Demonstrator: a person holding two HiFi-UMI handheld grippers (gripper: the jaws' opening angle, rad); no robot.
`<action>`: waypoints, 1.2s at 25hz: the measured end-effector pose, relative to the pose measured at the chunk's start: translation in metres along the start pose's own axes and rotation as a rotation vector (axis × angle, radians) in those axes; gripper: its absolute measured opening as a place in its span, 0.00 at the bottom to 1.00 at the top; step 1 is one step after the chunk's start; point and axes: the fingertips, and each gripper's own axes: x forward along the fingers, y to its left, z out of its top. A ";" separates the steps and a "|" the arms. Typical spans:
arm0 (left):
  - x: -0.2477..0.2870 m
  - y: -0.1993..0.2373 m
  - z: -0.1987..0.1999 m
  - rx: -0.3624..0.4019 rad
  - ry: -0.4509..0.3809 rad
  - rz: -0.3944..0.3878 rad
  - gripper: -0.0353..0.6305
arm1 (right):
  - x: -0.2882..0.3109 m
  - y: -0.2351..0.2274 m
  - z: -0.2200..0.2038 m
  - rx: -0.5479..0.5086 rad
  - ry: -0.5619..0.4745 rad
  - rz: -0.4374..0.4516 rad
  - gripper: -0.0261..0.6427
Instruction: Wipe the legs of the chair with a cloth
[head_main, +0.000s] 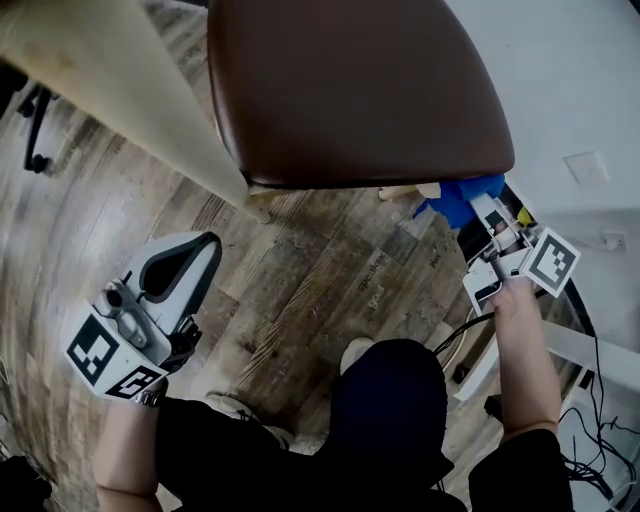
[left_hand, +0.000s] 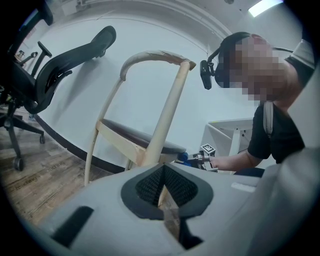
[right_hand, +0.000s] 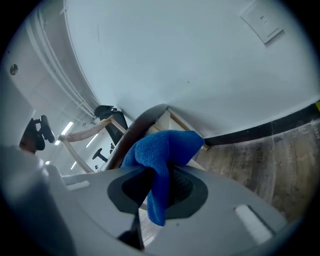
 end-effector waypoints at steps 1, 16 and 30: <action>0.000 0.000 0.000 0.005 0.003 -0.001 0.05 | 0.001 -0.002 -0.001 0.003 -0.001 0.002 0.13; -0.007 -0.001 -0.008 0.026 0.043 0.020 0.05 | 0.041 -0.103 -0.075 0.061 0.069 -0.010 0.13; -0.010 0.001 -0.023 0.035 0.105 0.029 0.05 | 0.070 -0.270 -0.177 0.164 0.219 -0.401 0.13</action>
